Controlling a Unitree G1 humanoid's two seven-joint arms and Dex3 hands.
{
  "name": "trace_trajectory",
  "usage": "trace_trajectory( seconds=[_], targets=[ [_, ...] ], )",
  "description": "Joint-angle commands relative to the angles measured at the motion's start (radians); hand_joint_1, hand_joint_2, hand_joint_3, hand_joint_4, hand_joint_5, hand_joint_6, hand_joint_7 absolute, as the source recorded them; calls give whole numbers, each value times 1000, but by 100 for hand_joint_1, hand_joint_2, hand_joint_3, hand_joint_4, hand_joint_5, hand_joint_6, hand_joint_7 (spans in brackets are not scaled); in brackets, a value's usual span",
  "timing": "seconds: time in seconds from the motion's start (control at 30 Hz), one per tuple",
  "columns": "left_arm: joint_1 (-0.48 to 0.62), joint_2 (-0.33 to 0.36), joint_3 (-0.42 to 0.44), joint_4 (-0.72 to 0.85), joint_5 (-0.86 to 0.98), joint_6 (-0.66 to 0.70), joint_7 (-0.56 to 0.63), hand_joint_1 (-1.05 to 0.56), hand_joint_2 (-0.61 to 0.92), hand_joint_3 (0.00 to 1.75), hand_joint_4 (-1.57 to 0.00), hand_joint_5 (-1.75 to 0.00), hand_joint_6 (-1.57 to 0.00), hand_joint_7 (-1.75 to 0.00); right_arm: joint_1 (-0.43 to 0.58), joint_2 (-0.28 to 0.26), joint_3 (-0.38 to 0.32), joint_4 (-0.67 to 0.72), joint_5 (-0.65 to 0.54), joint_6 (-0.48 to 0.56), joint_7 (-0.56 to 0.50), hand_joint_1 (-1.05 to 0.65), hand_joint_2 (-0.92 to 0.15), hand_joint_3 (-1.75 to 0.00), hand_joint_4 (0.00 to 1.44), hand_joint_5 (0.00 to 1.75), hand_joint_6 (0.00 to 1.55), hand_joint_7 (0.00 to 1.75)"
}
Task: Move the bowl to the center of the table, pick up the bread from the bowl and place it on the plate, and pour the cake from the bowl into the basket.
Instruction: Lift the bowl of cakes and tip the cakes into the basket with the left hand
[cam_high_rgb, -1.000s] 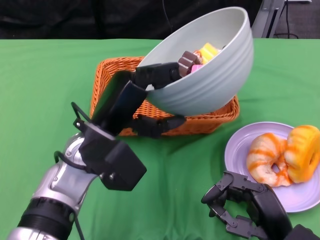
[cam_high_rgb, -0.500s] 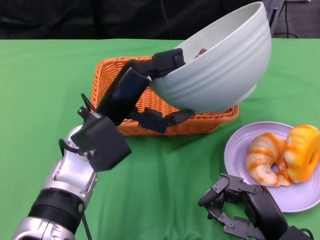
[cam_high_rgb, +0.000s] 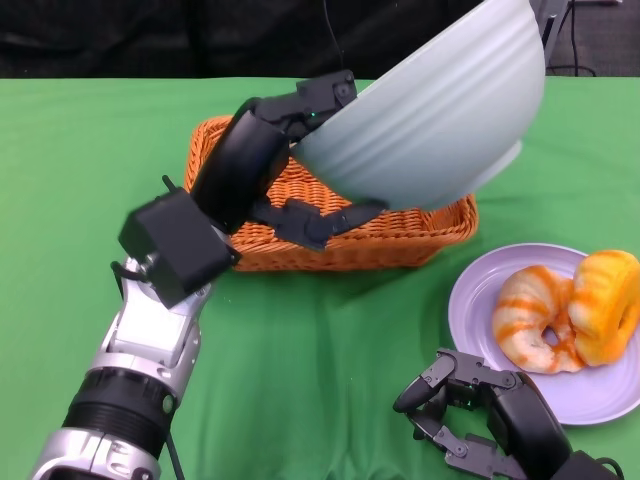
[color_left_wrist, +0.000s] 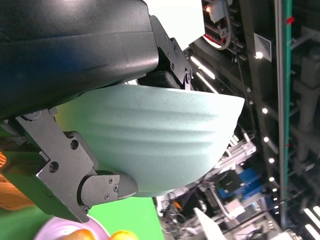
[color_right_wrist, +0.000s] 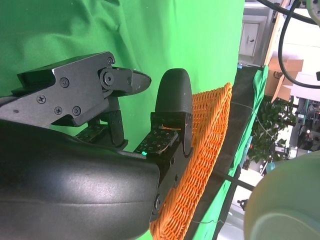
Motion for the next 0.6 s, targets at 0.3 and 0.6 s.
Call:
trace_trajectory(
  seconds=[0.3,0.6],
  targets=[
    [34,-48,66,-189,-253,368,-141,-7,72,93,-75,-162,-77,-148,-2,-6,-2,0,6,-25,-13,-3,-81,-46,76,144,74,106],
    [47,-47,106,-260,-305,553,-168,-8,65,102,-73,-168,-73,-154,3,-8,-2,-3,-2,-23,-17,-5,-80,-47,75,145,74,107]
  ],
)
